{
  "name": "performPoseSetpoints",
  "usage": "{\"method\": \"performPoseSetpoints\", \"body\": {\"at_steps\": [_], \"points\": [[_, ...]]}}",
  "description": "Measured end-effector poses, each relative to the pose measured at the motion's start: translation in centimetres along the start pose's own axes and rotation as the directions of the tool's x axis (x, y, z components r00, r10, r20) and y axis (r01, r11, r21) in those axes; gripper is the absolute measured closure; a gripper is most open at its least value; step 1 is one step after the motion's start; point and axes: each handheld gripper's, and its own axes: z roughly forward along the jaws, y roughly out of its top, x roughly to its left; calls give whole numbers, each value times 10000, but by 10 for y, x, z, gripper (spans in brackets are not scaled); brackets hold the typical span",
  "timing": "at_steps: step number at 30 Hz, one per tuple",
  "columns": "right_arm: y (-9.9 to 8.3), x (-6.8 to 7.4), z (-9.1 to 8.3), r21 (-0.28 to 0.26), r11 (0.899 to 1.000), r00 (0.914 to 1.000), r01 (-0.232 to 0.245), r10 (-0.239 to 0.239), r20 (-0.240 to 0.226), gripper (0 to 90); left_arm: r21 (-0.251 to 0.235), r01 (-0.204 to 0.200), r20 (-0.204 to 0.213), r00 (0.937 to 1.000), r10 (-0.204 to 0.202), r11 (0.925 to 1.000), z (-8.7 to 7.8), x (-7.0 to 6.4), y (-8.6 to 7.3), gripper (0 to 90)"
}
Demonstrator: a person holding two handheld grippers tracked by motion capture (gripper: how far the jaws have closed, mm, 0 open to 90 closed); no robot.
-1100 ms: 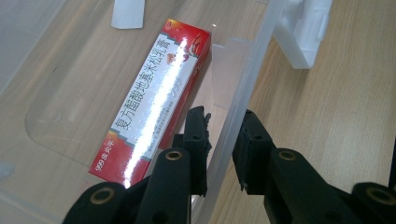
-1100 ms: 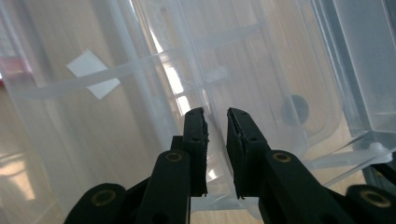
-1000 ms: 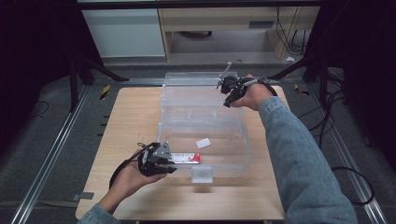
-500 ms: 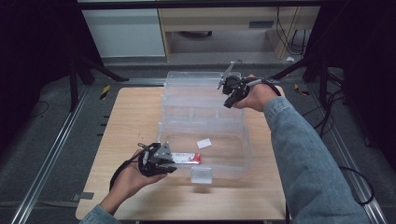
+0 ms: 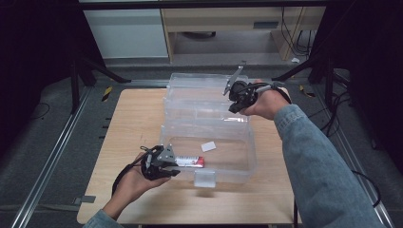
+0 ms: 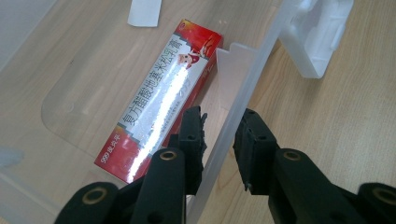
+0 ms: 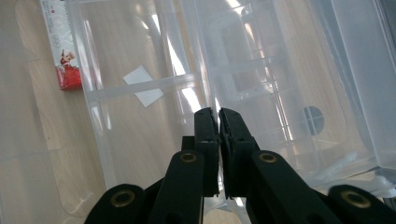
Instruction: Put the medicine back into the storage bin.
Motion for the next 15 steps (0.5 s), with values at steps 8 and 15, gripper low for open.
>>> {"method": "performPoseSetpoints", "body": {"at_steps": [8, 15], "points": [[-4, 12, -8, -257, 9997, 10000, 45, -44, 15, 874, -9, -16, -75, 10000, 15, 10000, 0, -1, 0, 718], [-7, 24, -16, -351, 9992, 9998, 168, -165, 63, 878, 11, 13, -84, 10000, -13, 10000, 0, -2, 0, 714]]}}
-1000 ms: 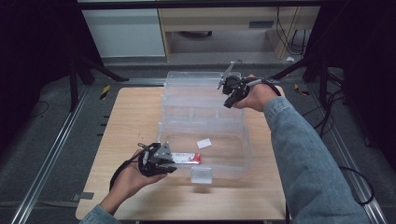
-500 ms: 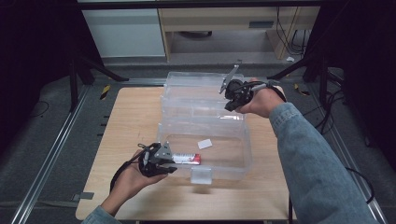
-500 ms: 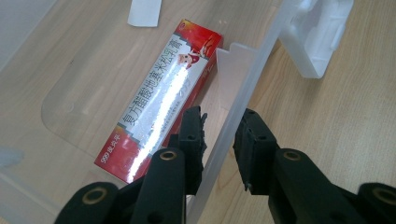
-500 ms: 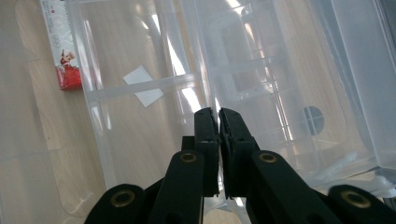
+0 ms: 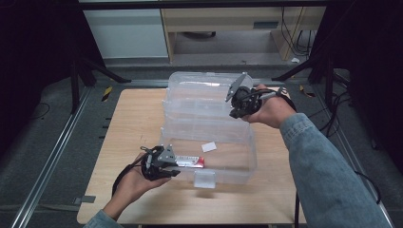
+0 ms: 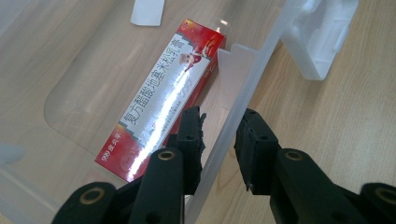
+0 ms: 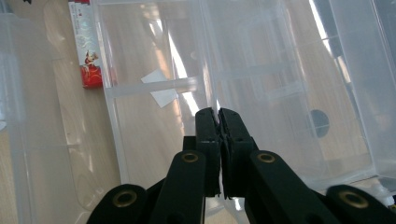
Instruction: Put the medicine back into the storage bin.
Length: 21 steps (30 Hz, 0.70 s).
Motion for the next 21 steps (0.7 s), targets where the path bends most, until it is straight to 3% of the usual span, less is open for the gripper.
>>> {"method": "performPoseSetpoints", "body": {"at_steps": [6, 21], "points": [[-1, 11, -5, 0, 9998, 9998, 213, -213, 65, 882, -10, -37, -43, 10000, 37, 10000, 0, -1, 0, 709], [-6, 22, -10, -130, 9994, 9995, 306, -306, 2, 886, -14, -66, -68, 10000, 66, 10000, 0, -1, 0, 705]]}}
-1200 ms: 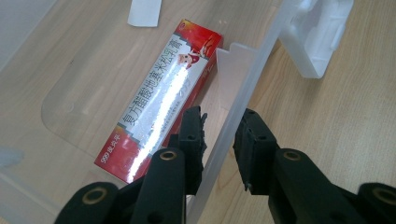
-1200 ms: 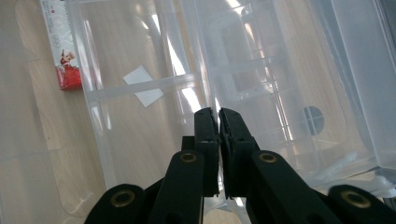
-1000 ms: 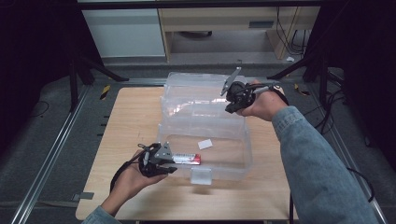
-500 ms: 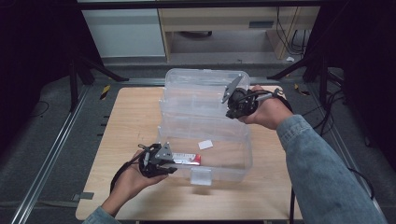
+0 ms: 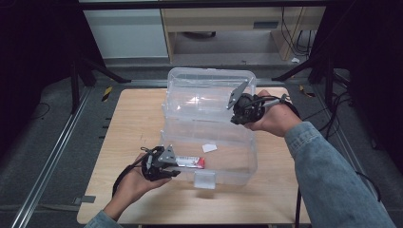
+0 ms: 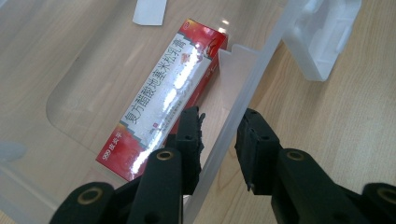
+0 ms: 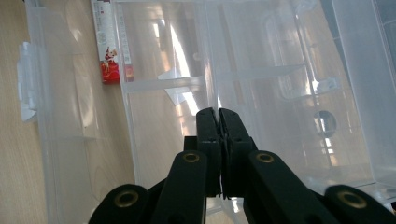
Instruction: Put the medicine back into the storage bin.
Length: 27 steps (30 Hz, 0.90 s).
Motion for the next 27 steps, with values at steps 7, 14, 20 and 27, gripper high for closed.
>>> {"method": "performPoseSetpoints", "body": {"at_steps": [7, 14, 20, 27], "points": [[-3, 8, -3, -39, 10000, 10000, 64, -64, -9, 886, -32, -1, -98, 10000, 1, 10000, 0, -1, 0, 701], [-5, 5, -1, -112, 9999, 9996, 131, -128, 244, 879, -90, 76, -206, 9998, -78, 9999, 3, -2, 3, 699], [-2, -9, 3, 286, 9992, 9989, 262, -273, 384, 863, -153, 22, -467, 9989, -29, 9999, 10, -5, 15, 712], [0, -24, 9, 353, 9991, 9991, 237, -248, 332, 859, -231, 245, -483, 9985, -256, 9994, 14, 4, 19, 713]]}}
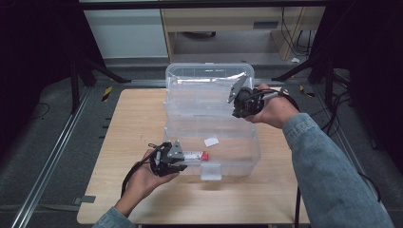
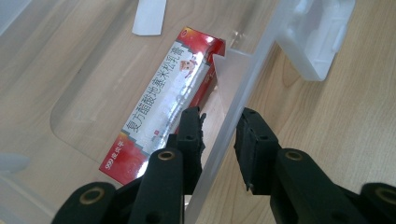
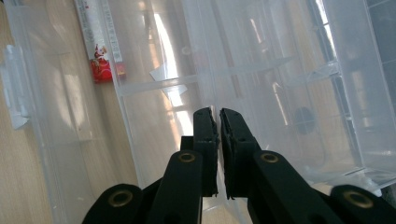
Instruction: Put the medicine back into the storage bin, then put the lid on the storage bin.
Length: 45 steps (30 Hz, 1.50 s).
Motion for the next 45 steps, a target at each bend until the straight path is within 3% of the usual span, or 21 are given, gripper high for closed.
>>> {"method": "performPoseSetpoints", "body": {"at_steps": [21, 28, 45], "points": [[-11, 24, -9, -488, 9988, 9999, 63, -58, 110, 872, -42, -18, -22, 10000, 17, 10000, 1, -1, -1, 700], [-18, 36, -10, -640, 9979, 10000, 37, -39, -44, 871, -45, -40, -26, 10000, 40, 10000, 1, -1, -1, 700], [-24, 43, -10, -758, 9971, 9999, -60, 49, -146, 868, -149, -53, -91, 9999, 52, 9999, 1, -2, -1, 695]]}}
